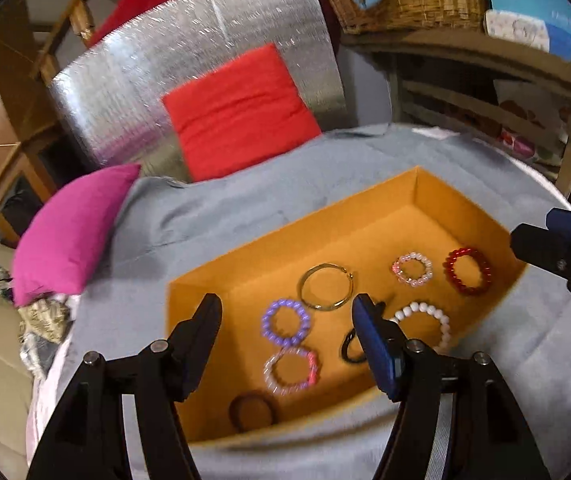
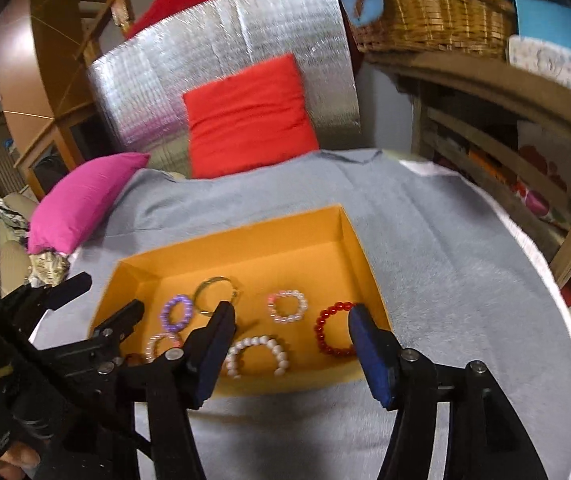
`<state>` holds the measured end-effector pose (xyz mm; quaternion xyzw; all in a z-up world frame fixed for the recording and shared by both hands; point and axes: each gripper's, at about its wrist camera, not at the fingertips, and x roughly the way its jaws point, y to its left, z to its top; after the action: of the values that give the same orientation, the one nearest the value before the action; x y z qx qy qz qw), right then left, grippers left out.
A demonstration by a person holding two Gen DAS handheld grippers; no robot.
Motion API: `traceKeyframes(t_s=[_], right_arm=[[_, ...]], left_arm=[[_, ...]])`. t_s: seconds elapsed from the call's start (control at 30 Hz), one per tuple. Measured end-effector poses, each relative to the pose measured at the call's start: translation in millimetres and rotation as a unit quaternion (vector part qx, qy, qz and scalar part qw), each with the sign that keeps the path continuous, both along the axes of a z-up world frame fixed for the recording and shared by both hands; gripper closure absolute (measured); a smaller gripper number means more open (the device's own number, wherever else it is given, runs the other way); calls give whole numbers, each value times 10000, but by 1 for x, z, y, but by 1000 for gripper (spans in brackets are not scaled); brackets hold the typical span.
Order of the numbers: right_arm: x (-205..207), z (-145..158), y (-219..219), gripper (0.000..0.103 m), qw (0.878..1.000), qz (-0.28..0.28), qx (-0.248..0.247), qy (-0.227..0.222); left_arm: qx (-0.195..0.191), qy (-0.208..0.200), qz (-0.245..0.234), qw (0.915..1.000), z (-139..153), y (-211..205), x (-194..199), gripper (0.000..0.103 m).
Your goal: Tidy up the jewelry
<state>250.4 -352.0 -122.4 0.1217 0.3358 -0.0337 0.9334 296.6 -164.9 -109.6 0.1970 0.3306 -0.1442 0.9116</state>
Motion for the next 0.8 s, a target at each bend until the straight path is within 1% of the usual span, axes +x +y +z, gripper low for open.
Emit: traceKeyframes(t_s=[0.13, 0.2, 0.23, 0.27, 0.3, 0.4, 0.5, 0.63, 0.7, 0.8], right_arm=[[-23, 20, 13, 36, 9998, 71, -134, -103], [-34, 28, 22, 35, 9995, 85, -297, -46], [-39, 31, 26, 34, 9993, 85, -360, -4], [-44, 34, 31, 34, 9991, 91, -409, 31], [-49, 35, 34, 34, 9989, 96, -446, 62], [-63, 43, 45, 34, 9977, 113, -631, 209], [-75, 52, 54, 33, 9963, 161, -797, 297], [-90, 66, 64, 27, 9946, 162, -962, 354], [-96, 73, 68, 26, 9943, 167, -992, 360], [-99, 79, 72, 25, 9941, 182, -1007, 373]], left_arm=[[-175, -140, 192, 9996, 24, 22, -29, 34], [-283, -184, 378, 9987, 36, 36, -44, 33], [-321, -205, 466, 9982, 39, 40, -51, 31], [-368, -222, 554, 9975, 43, 46, -56, 20], [-437, -258, 648, 9966, 47, 52, -62, 15], [-702, -413, 907, 9925, 63, 73, -83, 15], [-788, -456, 1086, 9899, 73, 86, -95, 15], [-951, -438, 1266, 9864, 84, 100, -111, 15], [-923, -468, 1376, 9851, 88, 103, -117, 15], [-907, -518, 1419, 9844, 90, 104, -123, 15]])
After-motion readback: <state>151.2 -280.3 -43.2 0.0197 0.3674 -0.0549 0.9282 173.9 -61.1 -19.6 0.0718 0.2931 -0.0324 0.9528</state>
